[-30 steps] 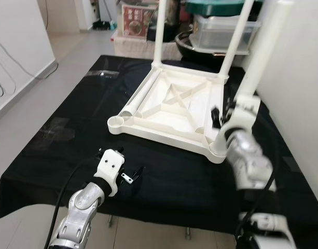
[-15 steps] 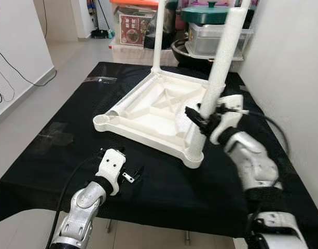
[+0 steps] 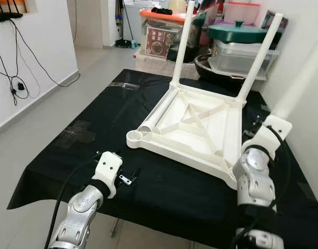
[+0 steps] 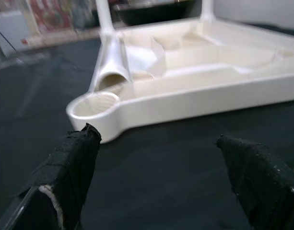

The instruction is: Building children table

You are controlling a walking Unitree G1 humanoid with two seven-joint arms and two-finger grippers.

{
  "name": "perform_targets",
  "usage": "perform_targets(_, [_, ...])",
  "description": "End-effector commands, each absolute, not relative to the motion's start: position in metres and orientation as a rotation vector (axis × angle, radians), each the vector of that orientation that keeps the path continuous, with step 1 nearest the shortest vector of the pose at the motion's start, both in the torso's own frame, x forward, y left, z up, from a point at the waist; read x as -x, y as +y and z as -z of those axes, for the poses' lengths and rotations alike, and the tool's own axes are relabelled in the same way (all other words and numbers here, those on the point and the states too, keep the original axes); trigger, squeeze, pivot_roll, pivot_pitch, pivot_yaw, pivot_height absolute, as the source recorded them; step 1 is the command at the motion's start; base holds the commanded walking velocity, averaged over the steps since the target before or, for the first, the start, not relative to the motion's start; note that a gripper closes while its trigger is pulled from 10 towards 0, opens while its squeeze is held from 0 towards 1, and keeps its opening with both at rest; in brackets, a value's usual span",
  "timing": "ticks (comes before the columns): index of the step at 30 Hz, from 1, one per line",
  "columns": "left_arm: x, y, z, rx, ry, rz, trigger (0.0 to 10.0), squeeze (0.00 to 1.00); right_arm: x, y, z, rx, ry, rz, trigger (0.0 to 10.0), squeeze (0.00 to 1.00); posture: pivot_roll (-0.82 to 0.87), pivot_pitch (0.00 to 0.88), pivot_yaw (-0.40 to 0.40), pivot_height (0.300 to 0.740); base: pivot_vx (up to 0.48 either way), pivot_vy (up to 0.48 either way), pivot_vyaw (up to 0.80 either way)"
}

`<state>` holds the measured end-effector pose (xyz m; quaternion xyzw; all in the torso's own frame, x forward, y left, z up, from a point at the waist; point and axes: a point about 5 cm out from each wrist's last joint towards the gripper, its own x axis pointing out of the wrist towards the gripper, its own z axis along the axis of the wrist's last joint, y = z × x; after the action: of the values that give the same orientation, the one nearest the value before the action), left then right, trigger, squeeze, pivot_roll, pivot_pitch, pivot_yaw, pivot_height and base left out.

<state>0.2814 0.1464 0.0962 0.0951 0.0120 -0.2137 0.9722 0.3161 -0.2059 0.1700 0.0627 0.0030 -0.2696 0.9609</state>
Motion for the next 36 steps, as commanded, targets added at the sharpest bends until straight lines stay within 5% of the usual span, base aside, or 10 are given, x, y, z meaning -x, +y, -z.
perform_targets(1, [-0.28, 0.141, -0.095, -0.186, 0.026, 0.462, 10.0, 0.0, -0.316, -0.178, -0.157, -0.15, 0.069, 0.303, 10.0, 0.38, -0.02, 0.0, -0.067, 0.74, 0.0, 0.0, 0.0])
perform_targets(3, [-0.28, 0.14, -0.095, -0.186, 0.027, 0.464, 10.0, 0.0, -0.316, -0.174, -0.162, -0.149, 0.034, 0.259, 10.0, 0.38, -0.02, 0.0, -0.067, 0.74, 0.0, 0.0, 0.0])
perform_targets(4, [-0.28, 0.139, -0.096, -0.183, 0.024, 0.466, 10.0, 0.0, -0.32, -0.17, -0.169, -0.147, 0.016, 0.179, 10.0, 1.0, -0.01, 0.0, -0.075, 0.74, 0.0, 0.0, 0.0])
perform_targets(7, [-0.281, 0.137, -0.097, -0.179, 0.02, 0.462, 10.0, 0.0, -0.327, -0.17, -0.182, -0.079, 0.005, 0.107, 10.0, 1.0, -0.01, 0.0, -0.077, 0.74, 0.0, 0.0, 0.0])
perform_targets(8, [-0.281, 0.138, -0.097, -0.178, 0.019, 0.458, 10.0, 0.0, -0.331, -0.172, -0.189, -0.054, -0.004, 0.061, 10.0, 0.0, 0.0, 0.0, -0.078, 0.74, 0.0, 0.0, 0.0])
perform_targets(23, [-0.284, 0.138, -0.099, -0.183, 0.016, 0.456, 10.0, 0.0, -0.339, -0.183, -0.18, 0.084, 0.054, -0.647, 9.3, 0.0, 0.01, 0.0, -0.084, 0.74, 0.0, 0.0, 0.0])
perform_targets(24, [-0.284, 0.138, -0.1, -0.182, 0.014, 0.455, 10.0, 0.0, -0.341, -0.181, -0.177, 0.079, 0.062, -0.667, 4.7, 0.0, 0.02, 0.0, -0.086, 0.74, 0.0, 0.0, 0.0])
perform_targets(26, [-0.284, 0.139, -0.1, -0.182, 0.013, 0.452, 10.0, 0.0, -0.344, -0.179, -0.177, 0.067, 0.061, -0.664, 2.5, 0.0, 0.02, 0.0, -0.089, 0.74, 0.0, 0.0, 0.0])
perform_targets(27, [-0.283, 0.141, -0.099, -0.183, 0.015, 0.449, 10.0, 0.0, -0.351, -0.18, -0.177, 0.038, 0.062, -0.588, 0.0, 0.0, 0.02, 0.0, -0.089, 0.74, 0.0, 0.0, 0.0])
perform_targets(36, [-0.279, 0.139, -0.096, -0.181, 0.025, 0.45, 10.0, 0.0, -0.344, -0.255, -0.131, -0.148, 0.247, 0.584, 0.0, 0.0, 0.02, 0.0, -0.089, 0.74, 0.0, 0.0, 0.0])
